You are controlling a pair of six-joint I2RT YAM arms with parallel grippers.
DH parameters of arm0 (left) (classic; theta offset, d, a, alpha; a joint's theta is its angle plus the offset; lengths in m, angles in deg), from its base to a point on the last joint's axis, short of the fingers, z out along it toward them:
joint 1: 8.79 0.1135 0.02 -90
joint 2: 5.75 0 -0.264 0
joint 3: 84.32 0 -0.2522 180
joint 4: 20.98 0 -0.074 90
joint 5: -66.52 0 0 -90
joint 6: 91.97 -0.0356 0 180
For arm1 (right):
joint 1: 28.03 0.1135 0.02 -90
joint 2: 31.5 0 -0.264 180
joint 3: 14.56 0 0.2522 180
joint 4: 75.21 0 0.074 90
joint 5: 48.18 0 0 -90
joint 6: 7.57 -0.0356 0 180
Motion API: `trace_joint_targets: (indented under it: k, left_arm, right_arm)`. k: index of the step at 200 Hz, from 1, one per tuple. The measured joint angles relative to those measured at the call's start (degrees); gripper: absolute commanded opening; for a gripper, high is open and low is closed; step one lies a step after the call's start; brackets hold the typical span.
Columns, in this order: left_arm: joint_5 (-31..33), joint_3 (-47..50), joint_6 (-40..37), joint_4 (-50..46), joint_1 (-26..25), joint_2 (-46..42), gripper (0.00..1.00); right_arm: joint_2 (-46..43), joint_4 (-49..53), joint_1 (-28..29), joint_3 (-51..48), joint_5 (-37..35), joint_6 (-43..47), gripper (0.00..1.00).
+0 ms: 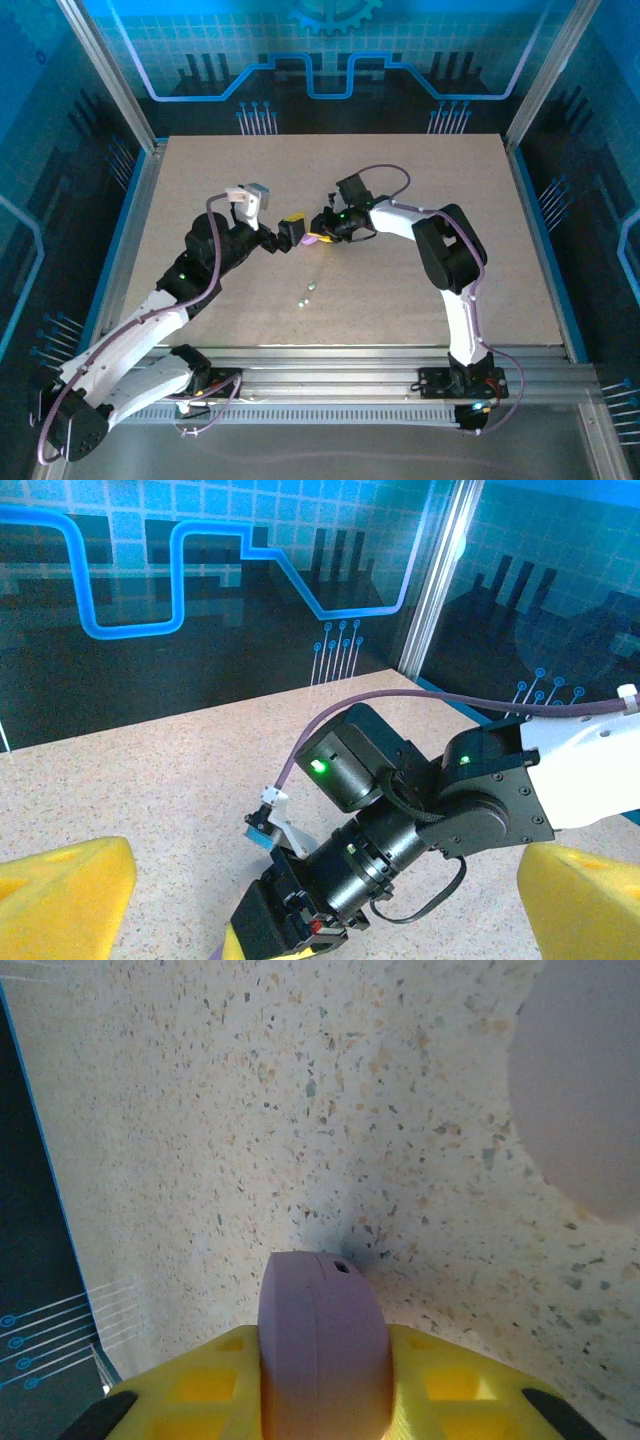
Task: Insert wireless bluetooth earbuds into charging case
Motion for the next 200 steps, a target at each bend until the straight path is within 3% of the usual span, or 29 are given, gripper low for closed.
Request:
trace_joint_targets:
  k: [67,119,153,200]
  left_arm:
    - [-1.31,-0.83,1.42,-0.42,0.0,1.2,0.99]
    - [-2.38,-1.29,1.44,-1.31,0.04,2.67,0.99]
    - [-3.56,-2.01,1.99,-1.36,0.22,3.85,0.99]
    - [-7.26,-6.54,4.81,-4.22,0.42,9.86,0.99]
  right_arm:
    - [-1.55,3.32,-0.22,-1.92,-3.78,1.97,0.54]
    - [-12.22,8.96,-2.51,-5.88,-9.42,7.63,0.55]
    - [-19.76,11.15,-9.11,-6.14,-13.29,14.71,0.54]
    - [-9.51,18.38,-16.22,5.73,-13.6,25.05,0.55]
